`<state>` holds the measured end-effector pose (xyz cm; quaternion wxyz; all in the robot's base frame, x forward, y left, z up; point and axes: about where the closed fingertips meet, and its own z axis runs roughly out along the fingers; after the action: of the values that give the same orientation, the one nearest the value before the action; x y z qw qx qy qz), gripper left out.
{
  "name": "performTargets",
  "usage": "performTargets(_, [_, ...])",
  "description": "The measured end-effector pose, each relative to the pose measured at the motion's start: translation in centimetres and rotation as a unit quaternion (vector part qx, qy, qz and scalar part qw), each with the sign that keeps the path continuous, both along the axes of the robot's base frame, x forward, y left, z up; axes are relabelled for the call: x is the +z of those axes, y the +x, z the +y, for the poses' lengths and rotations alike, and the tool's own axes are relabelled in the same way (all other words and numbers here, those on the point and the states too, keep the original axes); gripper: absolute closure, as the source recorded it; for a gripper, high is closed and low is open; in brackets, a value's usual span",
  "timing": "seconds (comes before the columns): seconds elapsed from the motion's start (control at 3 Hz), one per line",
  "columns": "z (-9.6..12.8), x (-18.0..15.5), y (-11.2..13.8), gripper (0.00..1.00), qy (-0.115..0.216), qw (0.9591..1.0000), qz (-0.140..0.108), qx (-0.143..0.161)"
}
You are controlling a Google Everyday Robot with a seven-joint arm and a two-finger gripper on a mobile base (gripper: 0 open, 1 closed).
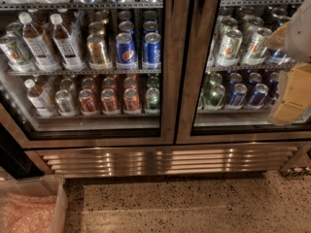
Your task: Open left fridge door
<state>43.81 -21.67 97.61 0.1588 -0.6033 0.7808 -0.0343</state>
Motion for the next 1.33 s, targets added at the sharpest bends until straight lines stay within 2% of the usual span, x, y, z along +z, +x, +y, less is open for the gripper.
performTargets(0.33, [0.0,0.0,0.0,0.0,0.0,1.0,0.0,0.0])
performTargets(0.67, [1.0,0.4,0.9,0.0,0.013,0.9998,-0.01,0.012])
performTargets(1.0, [4.8,1.4,4.2,0.0,0.046,0.9972,-0.025,0.053])
performTargets(1.33, [4.8,1.4,4.2,0.0,0.047,0.9972,-0.025,0.053])
